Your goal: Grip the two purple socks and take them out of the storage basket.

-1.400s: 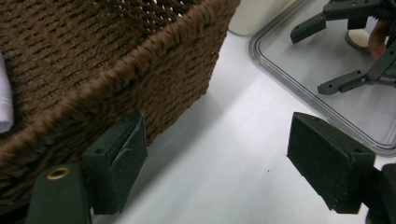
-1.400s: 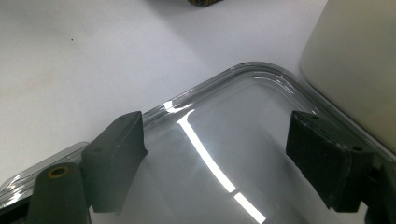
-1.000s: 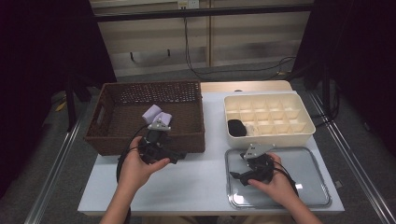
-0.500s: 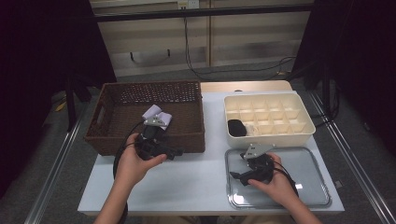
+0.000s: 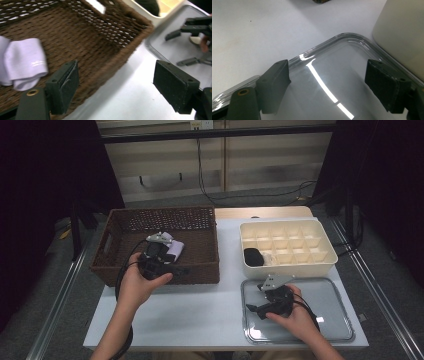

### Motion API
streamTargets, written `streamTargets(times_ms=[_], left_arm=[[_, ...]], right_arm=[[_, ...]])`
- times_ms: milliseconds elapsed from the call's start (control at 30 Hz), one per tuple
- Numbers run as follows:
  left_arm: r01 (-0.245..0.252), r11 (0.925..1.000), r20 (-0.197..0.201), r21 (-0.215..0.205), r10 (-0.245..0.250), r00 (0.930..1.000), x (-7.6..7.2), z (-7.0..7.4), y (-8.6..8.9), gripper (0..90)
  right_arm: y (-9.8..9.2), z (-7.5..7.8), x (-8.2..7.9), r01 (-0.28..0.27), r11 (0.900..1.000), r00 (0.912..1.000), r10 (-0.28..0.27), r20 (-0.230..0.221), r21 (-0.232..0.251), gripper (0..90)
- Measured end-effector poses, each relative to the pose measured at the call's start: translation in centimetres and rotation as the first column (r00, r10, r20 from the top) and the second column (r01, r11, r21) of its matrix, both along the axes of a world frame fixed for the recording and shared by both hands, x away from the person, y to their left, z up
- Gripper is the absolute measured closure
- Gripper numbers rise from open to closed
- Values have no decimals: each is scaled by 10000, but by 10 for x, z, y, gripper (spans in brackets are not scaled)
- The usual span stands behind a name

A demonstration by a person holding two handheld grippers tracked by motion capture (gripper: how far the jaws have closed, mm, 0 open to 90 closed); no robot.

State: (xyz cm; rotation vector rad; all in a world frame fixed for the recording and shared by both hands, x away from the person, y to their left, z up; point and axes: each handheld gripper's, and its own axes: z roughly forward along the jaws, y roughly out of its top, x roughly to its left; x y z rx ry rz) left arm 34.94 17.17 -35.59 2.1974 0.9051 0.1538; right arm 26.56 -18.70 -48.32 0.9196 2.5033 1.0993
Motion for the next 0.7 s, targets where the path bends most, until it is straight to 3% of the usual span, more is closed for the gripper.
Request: streamTargets(times_ms=[100, 133, 267, 467, 700], left_arm=[[-171, 9999, -15, 8, 171, 9999, 6, 2, 5, 209], [-250, 9995, -91, -213, 248, 9997, 8, 2, 7, 209], [-325, 9986, -201, -426, 316, 9993, 16, 3, 11, 214], [-476, 9986, -127, -215, 474, 9988, 26, 2, 12, 214], [-665, 9975, -228, -253, 660, 9976, 38, 0, 14, 225]], right_arm=[[0, 0, 0, 6, 10000, 10000, -6, 0, 14, 193], [0, 0, 0, 0, 10000, 10000, 0, -8, 15, 193], [0, 0, 0, 4, 10000, 10000, -4, -6, 16, 193], [0, 0, 0, 6, 10000, 10000, -6, 6, 6, 194], [0, 0, 0, 6, 10000, 10000, -6, 0, 1, 194]])
